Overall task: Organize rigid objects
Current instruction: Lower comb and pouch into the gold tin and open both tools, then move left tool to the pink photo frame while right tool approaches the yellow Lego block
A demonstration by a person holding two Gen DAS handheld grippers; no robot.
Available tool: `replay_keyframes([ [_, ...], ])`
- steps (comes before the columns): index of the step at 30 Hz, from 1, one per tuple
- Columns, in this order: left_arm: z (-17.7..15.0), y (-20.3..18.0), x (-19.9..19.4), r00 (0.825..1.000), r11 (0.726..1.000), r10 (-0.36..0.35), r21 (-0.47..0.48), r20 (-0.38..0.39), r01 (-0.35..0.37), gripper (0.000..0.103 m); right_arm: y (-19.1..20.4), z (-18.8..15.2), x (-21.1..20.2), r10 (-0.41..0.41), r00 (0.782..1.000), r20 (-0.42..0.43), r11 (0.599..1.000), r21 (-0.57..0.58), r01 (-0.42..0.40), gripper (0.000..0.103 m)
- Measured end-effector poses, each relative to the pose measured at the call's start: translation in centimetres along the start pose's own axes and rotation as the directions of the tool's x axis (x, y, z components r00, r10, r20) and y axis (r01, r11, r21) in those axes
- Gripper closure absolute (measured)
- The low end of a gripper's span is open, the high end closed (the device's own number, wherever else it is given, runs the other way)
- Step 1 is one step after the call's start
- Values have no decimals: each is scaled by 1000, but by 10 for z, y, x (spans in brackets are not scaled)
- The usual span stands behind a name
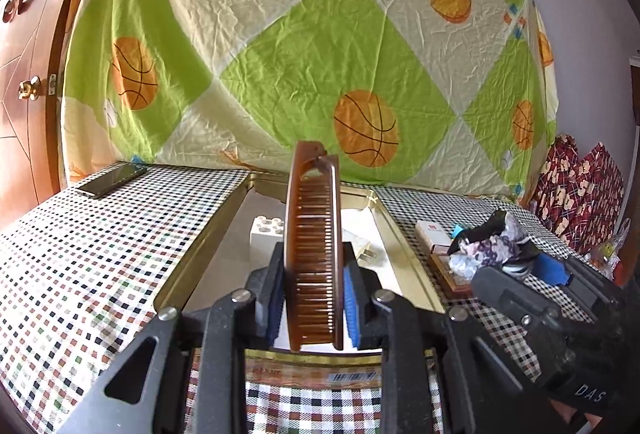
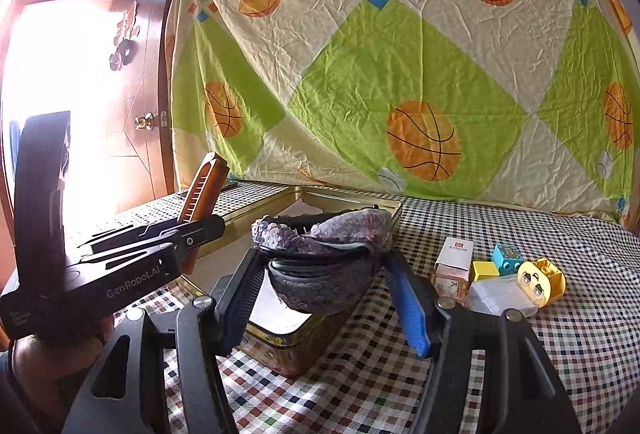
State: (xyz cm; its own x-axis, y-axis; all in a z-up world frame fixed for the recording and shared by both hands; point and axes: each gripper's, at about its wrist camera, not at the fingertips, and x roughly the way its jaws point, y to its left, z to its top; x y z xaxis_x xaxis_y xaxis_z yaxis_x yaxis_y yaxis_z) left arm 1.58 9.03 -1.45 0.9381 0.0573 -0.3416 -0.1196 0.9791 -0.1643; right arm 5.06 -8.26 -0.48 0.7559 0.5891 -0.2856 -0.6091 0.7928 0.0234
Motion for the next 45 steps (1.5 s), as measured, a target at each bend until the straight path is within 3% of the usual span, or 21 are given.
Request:
replay_keyframes([
  [7,8,11,20,996,1000,6,-11,-88,-7,80,0,20,20,33,998,-56,999,-3,-34,39],
  [11,15,18,40,983,999,-32,-26,-183,28,80,-5,33,45,36,993,-109,999,-6,-37,39],
  [17,25,14,61,965,998,-43,23,-259,51,80,-11,41,90,45,977,-210,999,-7,-48,39],
  [23,28,8,84,943,995,6,99,-333,29,80,-15,41,121,29,962,-270,999,-17,-35,37],
  [25,29,8,86,943,994,25,109,-331,12,79,-20,39,128,48,956,-290,999,9,-48,37],
  [28,29,12,87,941,995,50,99,-334,-18,66,-24,38,128,33,958,-284,999,17,-30,30],
  [30,29,18,84,945,997,47,70,-324,-25,49,-28,39,123,37,961,-274,999,38,-28,26],
  [31,29,19,81,947,998,55,57,-315,-39,35,-31,39,119,40,962,-269,998,50,-28,24],
  [34,30,19,69,961,999,50,30,-272,-44,16,-40,36,99,32,968,-250,998,57,-19,23],
  [39,30,-9,53,976,999,7,32,-219,0,7,-67,25,59,-11,973,-229,998,51,23,22],
  [45,22,-66,59,971,992,-71,86,-226,92,6,-120,18,21,-138,970,-201,986,65,154,22],
])
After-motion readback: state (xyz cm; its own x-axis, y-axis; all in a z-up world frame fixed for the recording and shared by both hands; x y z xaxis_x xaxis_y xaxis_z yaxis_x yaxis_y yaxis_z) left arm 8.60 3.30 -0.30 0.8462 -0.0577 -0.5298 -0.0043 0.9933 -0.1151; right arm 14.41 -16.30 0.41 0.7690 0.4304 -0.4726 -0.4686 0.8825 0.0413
